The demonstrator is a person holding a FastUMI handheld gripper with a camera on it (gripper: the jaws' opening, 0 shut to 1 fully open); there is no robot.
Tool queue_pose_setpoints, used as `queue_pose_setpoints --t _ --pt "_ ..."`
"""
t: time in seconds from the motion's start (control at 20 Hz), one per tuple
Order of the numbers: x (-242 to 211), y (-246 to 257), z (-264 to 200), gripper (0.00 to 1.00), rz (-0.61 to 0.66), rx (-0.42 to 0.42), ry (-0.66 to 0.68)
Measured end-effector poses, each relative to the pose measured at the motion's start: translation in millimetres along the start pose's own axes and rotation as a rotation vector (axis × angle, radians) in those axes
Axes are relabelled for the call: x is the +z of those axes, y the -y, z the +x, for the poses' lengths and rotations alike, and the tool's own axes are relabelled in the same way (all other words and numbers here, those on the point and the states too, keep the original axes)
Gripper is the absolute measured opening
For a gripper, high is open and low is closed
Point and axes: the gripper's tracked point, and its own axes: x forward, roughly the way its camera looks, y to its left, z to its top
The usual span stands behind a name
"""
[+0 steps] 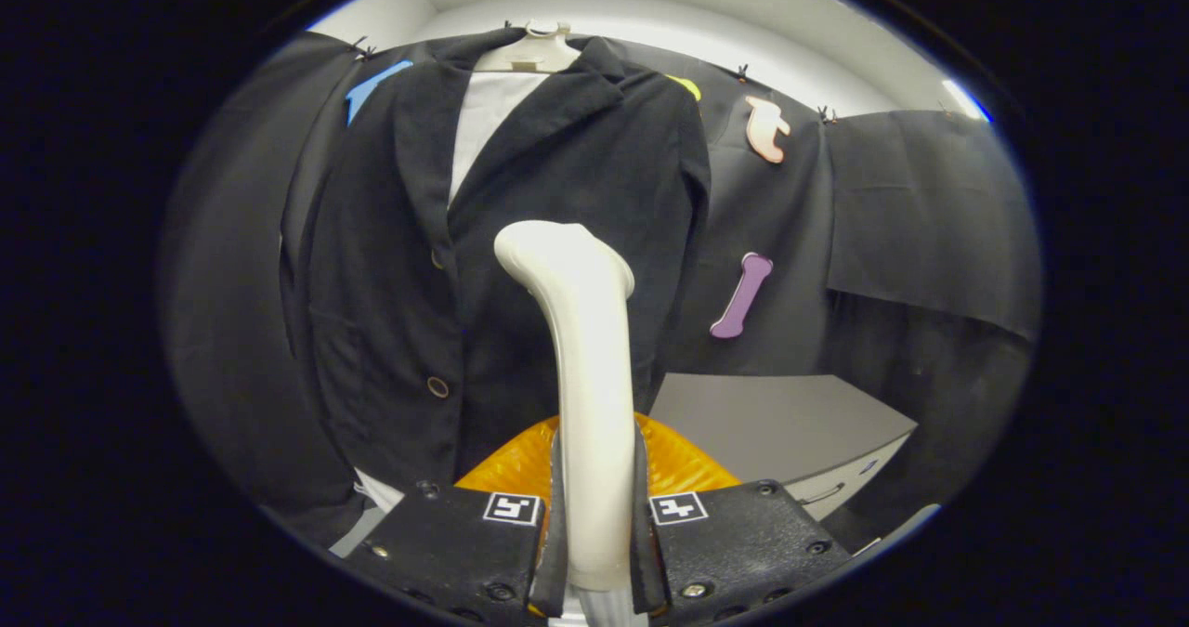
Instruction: Iron the clothes twice with a garment steamer, once on the left side and once on the right side.
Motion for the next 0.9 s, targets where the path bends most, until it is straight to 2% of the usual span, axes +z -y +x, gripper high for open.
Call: queue_pose_setpoints --t 0.75,0.9 --pt "-100.8 -14.3 -6.8 0.3 -0.075 0.018 -0.096" --pt "-136.2 -21.0 -4.5 0.3 -0.083 0.038 -0.167"
